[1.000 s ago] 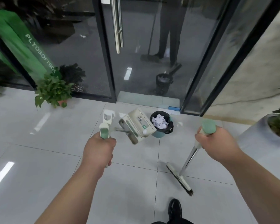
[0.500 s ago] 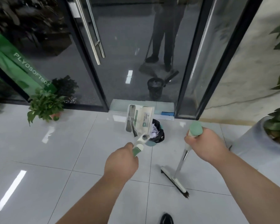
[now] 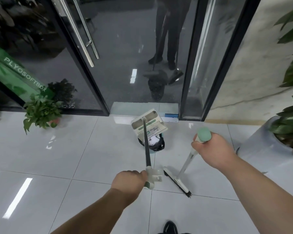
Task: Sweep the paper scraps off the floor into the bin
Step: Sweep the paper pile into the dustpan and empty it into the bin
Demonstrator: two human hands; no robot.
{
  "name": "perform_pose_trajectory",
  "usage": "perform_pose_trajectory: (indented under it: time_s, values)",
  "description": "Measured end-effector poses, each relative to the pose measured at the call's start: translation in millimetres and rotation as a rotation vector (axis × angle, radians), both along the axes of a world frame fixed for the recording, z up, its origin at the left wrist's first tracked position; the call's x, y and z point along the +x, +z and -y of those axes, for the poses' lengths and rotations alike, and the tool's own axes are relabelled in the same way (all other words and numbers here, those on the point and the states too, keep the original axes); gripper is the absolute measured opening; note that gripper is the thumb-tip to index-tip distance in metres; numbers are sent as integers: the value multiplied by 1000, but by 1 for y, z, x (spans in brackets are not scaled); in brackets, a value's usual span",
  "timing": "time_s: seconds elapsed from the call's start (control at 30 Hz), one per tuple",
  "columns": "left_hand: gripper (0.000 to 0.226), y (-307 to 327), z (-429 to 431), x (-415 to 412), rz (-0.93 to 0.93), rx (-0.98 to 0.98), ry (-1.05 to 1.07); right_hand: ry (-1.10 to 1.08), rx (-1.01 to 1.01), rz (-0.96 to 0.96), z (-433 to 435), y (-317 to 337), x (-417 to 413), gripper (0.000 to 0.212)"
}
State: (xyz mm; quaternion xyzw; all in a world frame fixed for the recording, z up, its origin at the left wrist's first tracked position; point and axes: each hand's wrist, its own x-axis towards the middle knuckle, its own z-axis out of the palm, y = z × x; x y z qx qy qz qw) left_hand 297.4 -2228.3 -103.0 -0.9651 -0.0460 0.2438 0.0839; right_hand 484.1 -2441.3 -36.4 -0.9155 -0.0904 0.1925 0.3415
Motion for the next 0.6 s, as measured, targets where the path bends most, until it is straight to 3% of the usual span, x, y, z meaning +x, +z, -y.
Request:
perform_pose_trajectory:
  time_s: [0.33,0.6]
  values:
    - [43,50,-25,27,31,121,-75,12,-21,-23,9,-3,3,11]
    - [23,110,-74,30,278,143,276,156,-83,21,-23,15,0,15]
